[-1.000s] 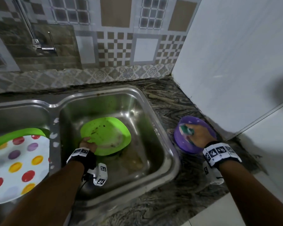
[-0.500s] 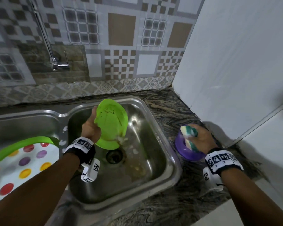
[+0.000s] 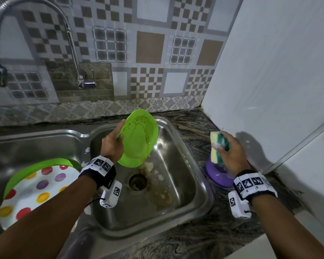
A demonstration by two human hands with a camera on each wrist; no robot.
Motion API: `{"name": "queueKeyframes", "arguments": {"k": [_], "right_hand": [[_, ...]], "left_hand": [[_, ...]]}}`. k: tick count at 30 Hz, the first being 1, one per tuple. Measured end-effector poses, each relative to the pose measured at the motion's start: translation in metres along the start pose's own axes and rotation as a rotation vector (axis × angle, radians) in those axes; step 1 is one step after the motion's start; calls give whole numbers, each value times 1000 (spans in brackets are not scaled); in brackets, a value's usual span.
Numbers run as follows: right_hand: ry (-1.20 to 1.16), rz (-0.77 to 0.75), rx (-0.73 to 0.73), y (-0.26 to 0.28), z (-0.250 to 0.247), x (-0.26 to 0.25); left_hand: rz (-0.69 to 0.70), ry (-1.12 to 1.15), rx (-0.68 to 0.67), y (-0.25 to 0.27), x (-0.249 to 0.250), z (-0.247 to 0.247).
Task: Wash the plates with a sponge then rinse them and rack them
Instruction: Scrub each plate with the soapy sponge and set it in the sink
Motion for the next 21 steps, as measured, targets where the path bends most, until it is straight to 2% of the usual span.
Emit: {"name": "queueKeyframes", "arguments": {"k": [6,9,13,17,19,21], "right_hand": [[-66,-102,-22,-12,29,-70],[-120,-188,-46,-18,61,-119],[-225,-253,-123,-17,112,-179],[-235,-260,-119,-8,152,-215],[-217,-299,-74,-2,162,-225],[-199,-322,-37,-2,167,-229]], "left_hand": [[-17,114,34,2,5,-12],[76,150,88,1,11,-17],[8,425,82,4,13,-20],[76,534,75,14,35,-22],[146,575,76,18,42,-24],[155,653,96,21,40,-28]]}}
Point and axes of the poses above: each hand's wrist, its own y-axis away from the middle knuckle, its own z-axis out of the palm, x = y × z, the point moved 7 cm from there along -y, towards the middle knuckle, and after that the axes turned 11 degrees about y, right-handed, at the moved point
